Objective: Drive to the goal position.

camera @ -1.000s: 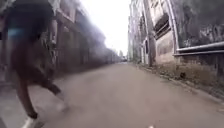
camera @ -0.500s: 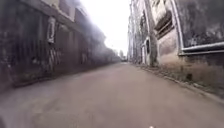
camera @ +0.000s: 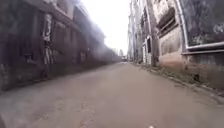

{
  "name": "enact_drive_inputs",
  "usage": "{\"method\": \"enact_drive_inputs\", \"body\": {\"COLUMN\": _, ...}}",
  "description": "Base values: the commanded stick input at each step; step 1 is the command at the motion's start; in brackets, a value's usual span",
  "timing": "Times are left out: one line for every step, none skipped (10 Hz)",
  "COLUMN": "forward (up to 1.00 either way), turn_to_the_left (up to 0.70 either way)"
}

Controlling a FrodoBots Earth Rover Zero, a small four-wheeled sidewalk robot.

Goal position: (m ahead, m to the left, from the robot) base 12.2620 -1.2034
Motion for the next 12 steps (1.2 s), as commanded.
{"method": "enact_drive_inputs", "body": {"forward": 0.50, "turn_to_the_left": 0.01}}
{"method": "enact_drive_inputs", "body": {"forward": 0.50, "turn_to_the_left": 0.01}}
{"method": "enact_drive_inputs", "body": {"forward": 0.50, "turn_to_the_left": 0.01}}
{"method": "enact_drive_inputs", "body": {"forward": 0.50, "turn_to_the_left": 0.01}}
{"method": "enact_drive_inputs", "body": {"forward": 0.50, "turn_to_the_left": 0.01}}
{"method": "enact_drive_inputs", "body": {"forward": 0.50, "turn_to_the_left": 0.01}}
{"method": "enact_drive_inputs", "body": {"forward": 0.50, "turn_to_the_left": 0.01}}
{"method": "enact_drive_inputs", "body": {"forward": 0.50, "turn_to_the_left": 0.01}}
{"method": "enact_drive_inputs", "body": {"forward": 0.50, "turn_to_the_left": 0.01}}
{"method": "enact_drive_inputs", "body": {"forward": 0.50, "turn_to_the_left": 0.01}}
{"method": "enact_drive_inputs", "body": {"forward": 0.50, "turn_to_the_left": 0.01}}
{"method": "enact_drive_inputs", "body": {"forward": 0.50, "turn_to_the_left": 0.01}}
